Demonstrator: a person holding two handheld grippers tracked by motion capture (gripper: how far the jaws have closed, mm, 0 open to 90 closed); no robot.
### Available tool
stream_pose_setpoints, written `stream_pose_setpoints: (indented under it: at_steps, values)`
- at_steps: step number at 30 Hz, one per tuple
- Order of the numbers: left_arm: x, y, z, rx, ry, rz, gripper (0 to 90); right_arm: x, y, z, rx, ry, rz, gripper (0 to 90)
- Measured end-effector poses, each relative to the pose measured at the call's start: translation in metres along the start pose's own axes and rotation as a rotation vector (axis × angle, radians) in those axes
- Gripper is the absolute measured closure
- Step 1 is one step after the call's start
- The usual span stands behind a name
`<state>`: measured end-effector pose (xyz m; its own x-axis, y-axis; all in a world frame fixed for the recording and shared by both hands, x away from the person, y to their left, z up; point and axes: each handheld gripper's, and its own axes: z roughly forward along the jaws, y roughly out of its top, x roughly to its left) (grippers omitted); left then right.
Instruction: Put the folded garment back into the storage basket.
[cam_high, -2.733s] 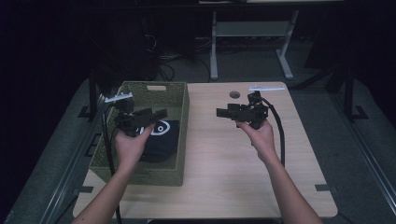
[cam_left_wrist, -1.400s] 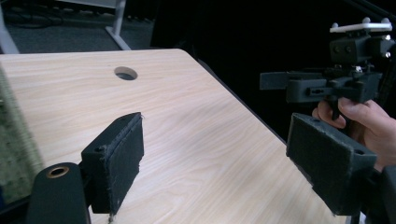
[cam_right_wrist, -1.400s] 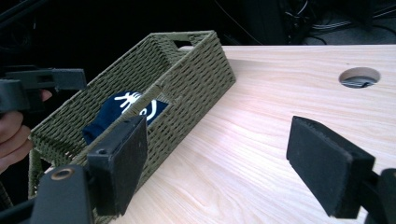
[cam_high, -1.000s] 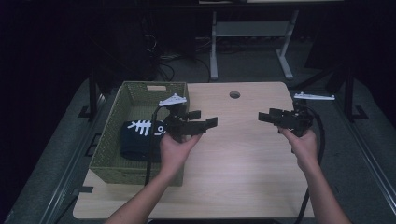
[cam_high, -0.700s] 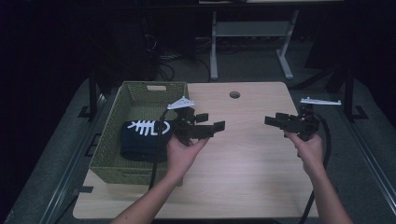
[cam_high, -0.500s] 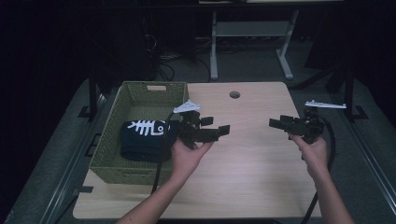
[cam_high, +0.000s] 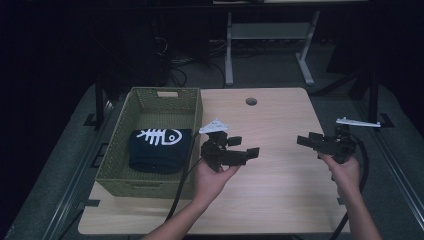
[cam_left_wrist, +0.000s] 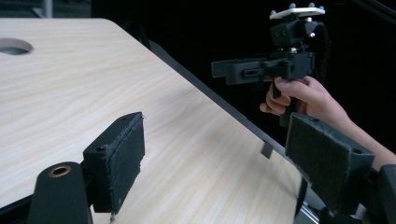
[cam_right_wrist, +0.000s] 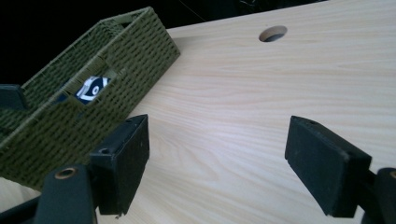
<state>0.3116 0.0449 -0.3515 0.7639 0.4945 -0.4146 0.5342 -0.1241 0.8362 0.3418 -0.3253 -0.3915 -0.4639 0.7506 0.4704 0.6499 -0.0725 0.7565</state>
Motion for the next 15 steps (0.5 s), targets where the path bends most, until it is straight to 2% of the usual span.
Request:
stream_pose_setpoints:
  at_steps: [4,8,11,15]
  values:
    - [-0.005,-0.012,0.005,0.008,-0.012,0.004,19.1,-0.005,-0.012,-0.004,0.01,-0.031,-0.004,21.5]
    - [-0.009,-0.024,0.01,0.026,-0.025,0.014,19.1,-0.006,-0.025,-0.008,0.007,-0.035,0.008,21.3]
    - [-0.013,-0.031,0.013,0.03,-0.041,0.022,19.0,-0.001,-0.035,-0.014,-0.022,-0.029,0.008,20.8]
    - [-0.02,-0.047,0.011,0.018,-0.057,0.056,19.1,0.011,-0.059,-0.025,-0.068,-0.044,-0.088,19.4]
